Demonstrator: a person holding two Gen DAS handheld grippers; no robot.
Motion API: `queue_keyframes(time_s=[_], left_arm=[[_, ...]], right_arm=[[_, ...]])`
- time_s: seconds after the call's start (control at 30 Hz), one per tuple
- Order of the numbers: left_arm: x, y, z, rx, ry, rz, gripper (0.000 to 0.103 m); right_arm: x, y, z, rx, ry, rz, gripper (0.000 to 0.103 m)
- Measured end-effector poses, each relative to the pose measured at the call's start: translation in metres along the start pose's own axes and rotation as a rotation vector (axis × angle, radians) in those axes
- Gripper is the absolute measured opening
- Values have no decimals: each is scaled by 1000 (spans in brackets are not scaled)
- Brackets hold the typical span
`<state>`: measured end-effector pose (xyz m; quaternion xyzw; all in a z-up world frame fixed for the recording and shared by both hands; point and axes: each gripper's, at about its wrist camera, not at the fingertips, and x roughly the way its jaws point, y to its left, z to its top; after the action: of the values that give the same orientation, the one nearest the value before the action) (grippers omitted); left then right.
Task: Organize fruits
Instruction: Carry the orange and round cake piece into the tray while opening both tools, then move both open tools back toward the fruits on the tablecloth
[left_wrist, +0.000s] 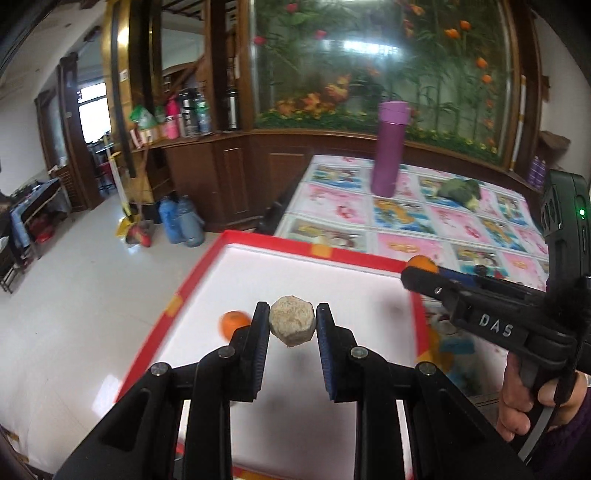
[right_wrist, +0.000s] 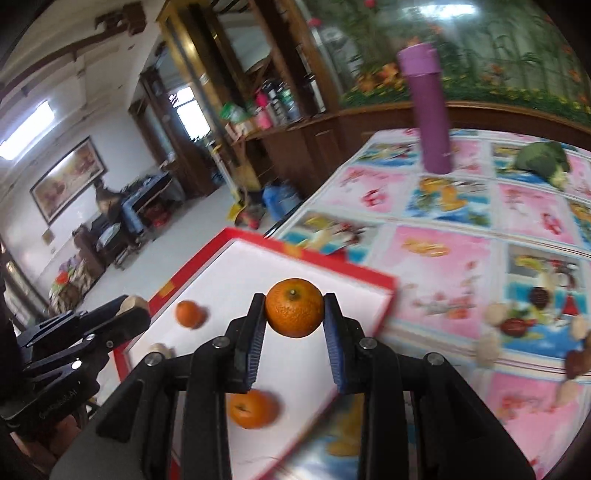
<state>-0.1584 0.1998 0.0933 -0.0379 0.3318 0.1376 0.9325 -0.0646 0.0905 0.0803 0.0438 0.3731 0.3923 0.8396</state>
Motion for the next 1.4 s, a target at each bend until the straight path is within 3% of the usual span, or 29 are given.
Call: queue_keyframes(time_s=[0.23,0.43,0.67,0.77,0.83,0.9,0.93,1.0,1.4], left_arm=[[18,27,-20,-18,60,52,25],[34,28,-33,9,118,63,25],[37,26,-40,45,130,89,25],[36,25,-39,44,133,104,26],[36,24,-39,39,138,99,34],[35,23,-39,35,138,107,56],[34,22,-39,38,130,120,58],[32,22,-38,42,123,129,59],[16,15,-26,34,84,153,67]], right_arm=[[51,45,-7,-92,173,-44,33],[68,44,-12,-85,257,-102,33],[80,36,-17,-70,313,-137,33],[80,36,-17,-81,309,-137,33],[80,37,-17,-90,310,-139,33],[79,38,-18,-100,311,-140,34],[79,38,-18,-104,312,-141,35],[76,36,-18,-107,309,-145,39],[20,10,-12,-39,166,-142,42]])
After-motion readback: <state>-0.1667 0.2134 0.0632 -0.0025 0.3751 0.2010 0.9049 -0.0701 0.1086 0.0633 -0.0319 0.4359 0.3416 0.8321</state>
